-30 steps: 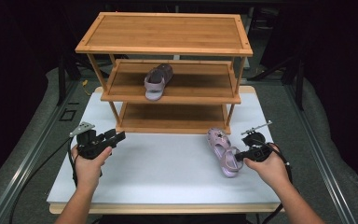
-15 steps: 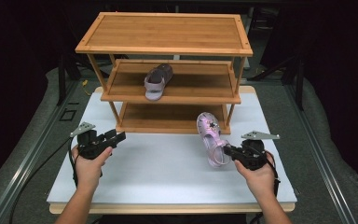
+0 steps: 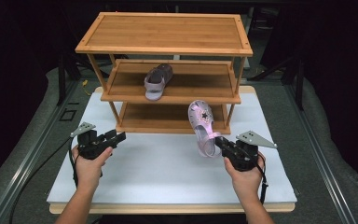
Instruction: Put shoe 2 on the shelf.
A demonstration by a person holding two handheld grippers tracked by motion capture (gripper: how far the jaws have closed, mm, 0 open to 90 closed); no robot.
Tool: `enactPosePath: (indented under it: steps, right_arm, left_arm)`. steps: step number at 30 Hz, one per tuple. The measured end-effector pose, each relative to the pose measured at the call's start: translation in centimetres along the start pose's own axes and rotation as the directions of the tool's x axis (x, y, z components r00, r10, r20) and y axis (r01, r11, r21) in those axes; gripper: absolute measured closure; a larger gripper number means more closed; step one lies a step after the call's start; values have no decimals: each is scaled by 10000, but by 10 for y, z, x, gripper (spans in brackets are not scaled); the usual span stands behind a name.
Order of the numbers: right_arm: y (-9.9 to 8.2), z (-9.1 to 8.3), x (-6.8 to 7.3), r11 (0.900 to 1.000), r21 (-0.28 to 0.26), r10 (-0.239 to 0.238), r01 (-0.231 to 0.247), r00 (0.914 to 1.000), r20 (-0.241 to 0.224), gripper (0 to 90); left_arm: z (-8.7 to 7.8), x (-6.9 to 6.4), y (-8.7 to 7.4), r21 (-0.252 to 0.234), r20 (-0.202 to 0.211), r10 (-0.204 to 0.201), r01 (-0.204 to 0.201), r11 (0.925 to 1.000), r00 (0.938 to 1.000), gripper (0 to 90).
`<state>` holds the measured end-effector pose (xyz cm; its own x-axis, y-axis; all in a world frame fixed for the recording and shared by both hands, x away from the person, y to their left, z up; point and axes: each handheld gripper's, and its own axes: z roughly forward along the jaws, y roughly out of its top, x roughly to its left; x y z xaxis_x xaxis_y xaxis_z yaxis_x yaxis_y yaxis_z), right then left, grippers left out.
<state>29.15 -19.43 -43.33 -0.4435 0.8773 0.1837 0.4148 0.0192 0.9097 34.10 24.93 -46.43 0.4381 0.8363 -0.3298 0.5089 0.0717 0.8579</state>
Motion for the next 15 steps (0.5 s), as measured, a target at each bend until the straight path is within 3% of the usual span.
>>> enactPosePath:
  steps: [10,15]
  right_arm:
    - [34,6,20,9989,-417,-214,219,9997,115,836]
    - [53,9,22,9985,-491,-225,236,9995,222,836]
  left_arm:
    - [-2,1,1,-79,-3,-26,26,10000,10000,483]
    - [-3,2,2,-105,0,-36,36,9999,10000,483]
